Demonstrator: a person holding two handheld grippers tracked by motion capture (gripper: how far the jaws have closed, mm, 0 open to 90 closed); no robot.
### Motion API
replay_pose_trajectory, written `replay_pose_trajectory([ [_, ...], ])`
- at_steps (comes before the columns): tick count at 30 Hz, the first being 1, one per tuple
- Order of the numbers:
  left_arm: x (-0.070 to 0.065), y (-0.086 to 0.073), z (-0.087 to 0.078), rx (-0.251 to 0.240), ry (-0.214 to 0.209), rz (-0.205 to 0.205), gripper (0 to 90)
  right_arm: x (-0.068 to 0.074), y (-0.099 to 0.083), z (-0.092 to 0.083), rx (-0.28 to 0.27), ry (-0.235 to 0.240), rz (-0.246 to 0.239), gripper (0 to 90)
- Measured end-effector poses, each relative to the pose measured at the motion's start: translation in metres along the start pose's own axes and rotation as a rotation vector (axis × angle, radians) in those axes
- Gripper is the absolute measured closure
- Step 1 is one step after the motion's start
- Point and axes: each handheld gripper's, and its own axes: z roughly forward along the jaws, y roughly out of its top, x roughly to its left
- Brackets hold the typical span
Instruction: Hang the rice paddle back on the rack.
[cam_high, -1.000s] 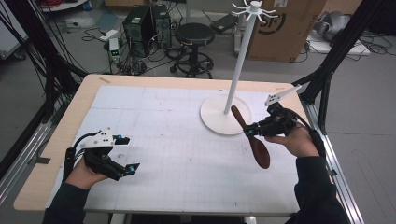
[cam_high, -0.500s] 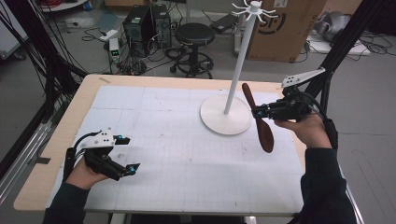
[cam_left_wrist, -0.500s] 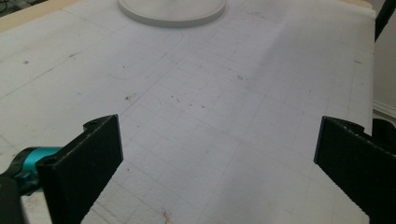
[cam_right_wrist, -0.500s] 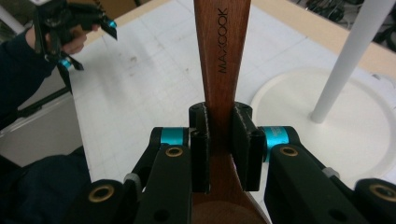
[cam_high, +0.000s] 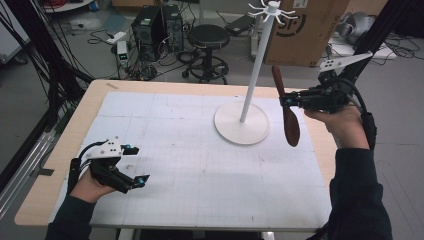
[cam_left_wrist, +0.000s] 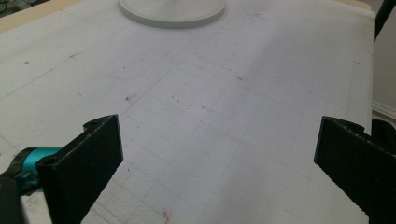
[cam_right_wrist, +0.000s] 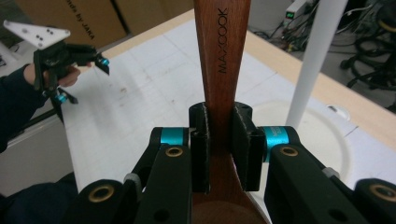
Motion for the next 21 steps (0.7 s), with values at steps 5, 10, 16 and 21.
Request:
replay_pose_trajectory([
  [5, 0.0, 0.0, 0.0, 0.002, -0.001, 0.002, 1.8, -0.003, 0.01, -0.008, -0.024, -0.019, -0.004, 78.6],
  [10, 0.0, 0.0, 0.001, 0.001, -0.001, 0.002, 1.8, -0.004, 0.021, -0.016, -0.04, -0.042, 0.006, 78.6],
  [16, 0.0, 0.0, 0.001, 0.003, -0.001, 0.003, 1.8, -0.006, 0.035, -0.023, -0.06, -0.072, -0.001, 78.6],
  [21, -0.001, 0.0, 0.0, -0.001, -0.003, 0.005, 1.8, -0.006, 0.048, -0.027, -0.082, -0.087, 0.013, 78.6],
])
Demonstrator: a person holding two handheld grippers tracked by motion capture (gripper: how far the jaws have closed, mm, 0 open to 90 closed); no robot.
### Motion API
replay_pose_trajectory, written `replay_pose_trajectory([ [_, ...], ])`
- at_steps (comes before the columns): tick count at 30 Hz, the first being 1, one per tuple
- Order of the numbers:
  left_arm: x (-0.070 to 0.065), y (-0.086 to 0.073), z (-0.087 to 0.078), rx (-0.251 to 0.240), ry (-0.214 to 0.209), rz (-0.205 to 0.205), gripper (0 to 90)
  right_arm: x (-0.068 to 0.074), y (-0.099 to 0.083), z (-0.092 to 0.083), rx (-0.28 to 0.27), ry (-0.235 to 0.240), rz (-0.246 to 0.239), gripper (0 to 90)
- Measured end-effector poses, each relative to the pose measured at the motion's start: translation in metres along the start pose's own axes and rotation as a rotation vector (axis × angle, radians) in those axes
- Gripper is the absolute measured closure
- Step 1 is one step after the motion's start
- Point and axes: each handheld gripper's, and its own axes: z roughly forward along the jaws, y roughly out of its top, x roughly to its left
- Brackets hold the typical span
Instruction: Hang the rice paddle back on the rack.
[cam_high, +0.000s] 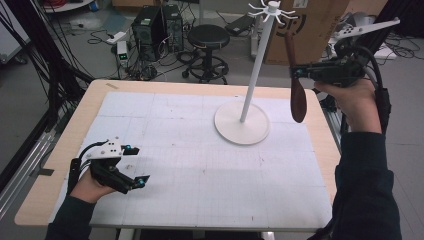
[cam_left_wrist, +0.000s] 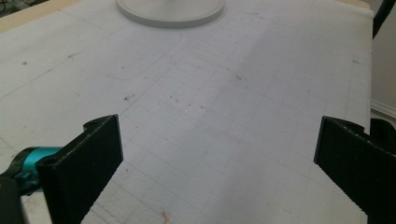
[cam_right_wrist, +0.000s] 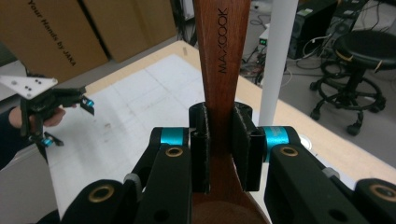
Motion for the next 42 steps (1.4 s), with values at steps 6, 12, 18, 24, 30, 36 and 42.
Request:
replay_pose_trajectory([
  [6, 0.0, 0.0, -0.001, -0.002, -0.001, 0.001, 1.8, 0.001, 0.013, 0.001, -0.016, -0.021, -0.014, 78.6],
  [12, 0.0, 0.0, -0.002, -0.007, -0.004, 0.001, 1.8, -0.001, 0.021, 0.005, -0.025, -0.04, -0.004, 78.6],
  [18, 0.0, 0.0, -0.002, -0.007, -0.006, 0.002, 1.8, -0.003, 0.026, 0.008, -0.019, -0.059, 0.006, 78.6],
  [24, 0.0, 0.0, -0.002, -0.009, -0.007, 0.002, 1.8, -0.008, 0.027, 0.012, -0.01, -0.069, 0.01, 78.6],
  [30, 0.0, -0.001, -0.001, -0.003, -0.008, 0.001, 1.8, -0.012, 0.03, 0.017, -0.008, -0.078, 0.009, 78.5],
  [36, 0.0, -0.001, -0.001, -0.001, -0.008, 0.0, 1.8, -0.014, 0.031, 0.023, -0.002, -0.083, -0.001, 78.5],
  [42, -0.001, -0.001, 0.0, 0.003, -0.009, -0.001, 1.8, -0.016, 0.032, 0.027, 0.009, -0.09, 0.004, 78.4],
])
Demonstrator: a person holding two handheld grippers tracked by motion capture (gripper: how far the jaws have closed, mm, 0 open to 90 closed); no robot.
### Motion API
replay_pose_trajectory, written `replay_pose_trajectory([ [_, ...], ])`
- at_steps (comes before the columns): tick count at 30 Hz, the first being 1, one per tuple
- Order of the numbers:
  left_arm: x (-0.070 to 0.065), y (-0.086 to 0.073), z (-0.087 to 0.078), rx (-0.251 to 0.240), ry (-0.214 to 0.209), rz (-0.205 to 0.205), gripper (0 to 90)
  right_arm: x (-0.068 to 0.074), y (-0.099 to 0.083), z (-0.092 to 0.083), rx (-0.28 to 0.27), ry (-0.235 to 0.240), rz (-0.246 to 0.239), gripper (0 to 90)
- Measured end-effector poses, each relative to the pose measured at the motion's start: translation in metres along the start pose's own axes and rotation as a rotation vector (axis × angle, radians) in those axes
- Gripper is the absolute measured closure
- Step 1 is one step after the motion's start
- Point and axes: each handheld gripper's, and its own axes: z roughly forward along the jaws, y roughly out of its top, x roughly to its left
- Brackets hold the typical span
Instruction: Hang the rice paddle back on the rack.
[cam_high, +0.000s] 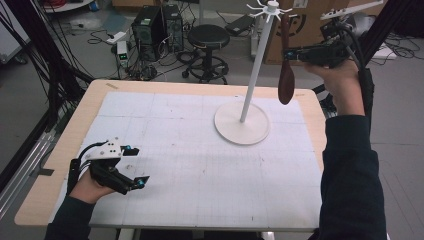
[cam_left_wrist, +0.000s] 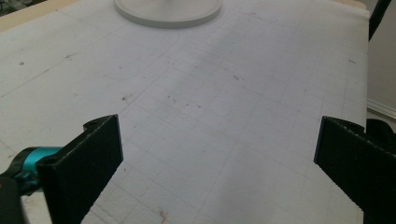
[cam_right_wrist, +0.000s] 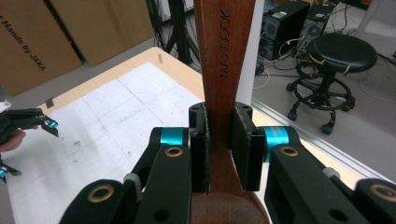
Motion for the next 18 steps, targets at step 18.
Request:
replay_pose_trajectory([
  [18, 0.001, 0.0, -0.001, 0.001, 0.001, 0.004, 1.8, -0.003, 0.003, 0.013, 0.025, -0.026, 0.003, 76.9],
])
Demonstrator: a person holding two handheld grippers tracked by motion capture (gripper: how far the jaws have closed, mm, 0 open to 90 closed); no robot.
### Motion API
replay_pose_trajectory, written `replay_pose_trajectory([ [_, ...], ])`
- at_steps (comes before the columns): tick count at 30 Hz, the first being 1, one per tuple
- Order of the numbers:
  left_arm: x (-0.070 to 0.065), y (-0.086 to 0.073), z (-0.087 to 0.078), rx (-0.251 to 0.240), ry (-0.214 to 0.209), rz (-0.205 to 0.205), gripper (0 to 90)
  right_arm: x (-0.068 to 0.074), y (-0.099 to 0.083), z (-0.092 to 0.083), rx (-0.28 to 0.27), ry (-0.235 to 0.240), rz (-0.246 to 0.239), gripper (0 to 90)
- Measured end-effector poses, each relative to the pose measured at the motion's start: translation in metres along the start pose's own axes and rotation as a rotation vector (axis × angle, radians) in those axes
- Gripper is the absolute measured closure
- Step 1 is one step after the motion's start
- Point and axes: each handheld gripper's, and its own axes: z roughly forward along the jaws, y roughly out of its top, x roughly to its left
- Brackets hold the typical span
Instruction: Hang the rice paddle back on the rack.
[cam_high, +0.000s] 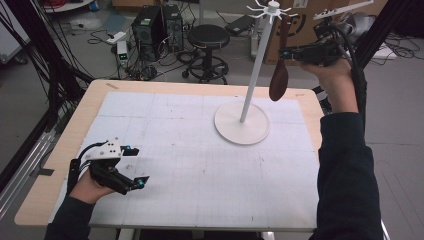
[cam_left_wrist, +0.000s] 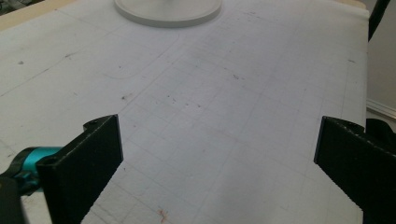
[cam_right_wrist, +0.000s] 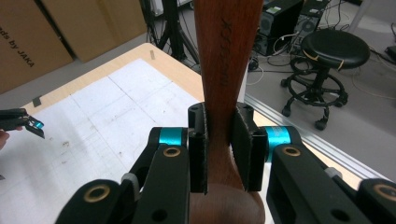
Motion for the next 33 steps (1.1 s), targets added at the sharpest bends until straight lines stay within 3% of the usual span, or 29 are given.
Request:
replay_pose_trajectory([
  [5, 0.0, 0.0, -0.001, -0.001, 0.0, -0.003, 1.8, 0.001, 0.0, 0.003, 0.001, -0.002, 0.004, 74.6],
  [15, -0.001, 0.0, -0.001, -0.004, -0.007, -0.006, 1.8, 0.005, -0.005, 0.004, 0.023, 0.008, -0.007, 58.0],
  [21, 0.0, 0.0, -0.001, -0.007, -0.007, -0.01, 1.8, 0.015, -0.016, 0.006, 0.026, 0.058, -0.026, 44.1],
  [29, 0.0, 0.0, 0.0, -0.007, -0.01, -0.011, 1.8, 0.03, -0.031, 0.007, -0.021, 0.137, -0.055, 24.9],
  [33, 0.0, 0.0, 0.0, -0.003, -0.009, -0.007, 1.7, 0.038, -0.035, 0.005, -0.034, 0.165, -0.077, 20.5],
])
